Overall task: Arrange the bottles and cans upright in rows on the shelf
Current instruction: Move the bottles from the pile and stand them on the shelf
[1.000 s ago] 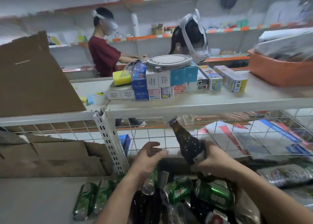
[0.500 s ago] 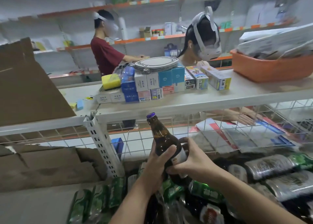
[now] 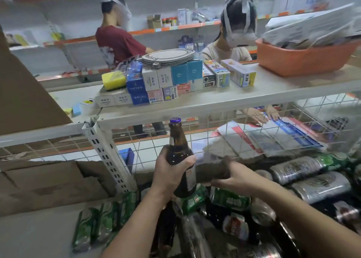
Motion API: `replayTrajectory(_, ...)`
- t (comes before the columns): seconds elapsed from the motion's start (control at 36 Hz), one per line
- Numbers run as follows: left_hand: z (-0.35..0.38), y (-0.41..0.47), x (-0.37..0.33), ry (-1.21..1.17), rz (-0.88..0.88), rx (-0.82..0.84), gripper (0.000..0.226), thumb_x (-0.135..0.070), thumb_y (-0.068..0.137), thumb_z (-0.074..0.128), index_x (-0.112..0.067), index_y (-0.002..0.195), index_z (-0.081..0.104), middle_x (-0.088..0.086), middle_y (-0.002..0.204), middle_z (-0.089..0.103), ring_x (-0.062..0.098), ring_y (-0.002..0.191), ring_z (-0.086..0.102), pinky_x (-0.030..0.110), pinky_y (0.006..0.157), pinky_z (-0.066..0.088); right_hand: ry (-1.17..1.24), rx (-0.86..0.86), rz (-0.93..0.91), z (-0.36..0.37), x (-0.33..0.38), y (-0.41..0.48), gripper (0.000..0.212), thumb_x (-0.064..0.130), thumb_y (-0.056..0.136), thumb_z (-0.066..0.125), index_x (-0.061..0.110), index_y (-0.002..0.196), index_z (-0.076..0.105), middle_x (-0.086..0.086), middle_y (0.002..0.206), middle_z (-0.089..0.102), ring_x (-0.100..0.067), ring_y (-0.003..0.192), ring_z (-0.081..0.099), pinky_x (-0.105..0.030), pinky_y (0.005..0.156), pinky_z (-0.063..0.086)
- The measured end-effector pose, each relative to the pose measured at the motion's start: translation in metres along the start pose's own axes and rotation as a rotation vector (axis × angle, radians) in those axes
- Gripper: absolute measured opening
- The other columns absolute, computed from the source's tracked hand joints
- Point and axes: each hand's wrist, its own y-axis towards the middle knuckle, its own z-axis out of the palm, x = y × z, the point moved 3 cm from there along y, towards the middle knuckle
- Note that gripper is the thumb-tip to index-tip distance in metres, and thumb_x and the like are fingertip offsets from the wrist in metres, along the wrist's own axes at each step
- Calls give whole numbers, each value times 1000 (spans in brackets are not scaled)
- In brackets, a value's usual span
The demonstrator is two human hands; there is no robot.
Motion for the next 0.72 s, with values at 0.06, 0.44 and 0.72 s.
replayTrajectory(0.06,0,-1,10,73,-34,20,34,-19,75,88,-21,102,68,-1,93,76,17,86,73,34,77,55,-62,28,26,12,-12,-4,22,43,86,76,40,96,56,17,95,64,3,81,60,-10,64,46)
replayTrajectory(0.44,10,-9,22,138,-93,-7,28,-34,69,89,-36,89,70,-8,88,75,15,87,73,39,81,59,-94,-36,144,39,-26,-1,25,41,79,78,24,84,61,5,85,68,-10,76,64,-24,63,50)
replayTrajectory(0.72,12,-11,21,168,-101,-29,30,-27,75,89,-25,95,67,-6,87,74,10,81,72,26,69,51,-134,-136,159,40,-24,4,35,44,78,75,21,99,58,0,98,68,-21,90,65,-37,78,56)
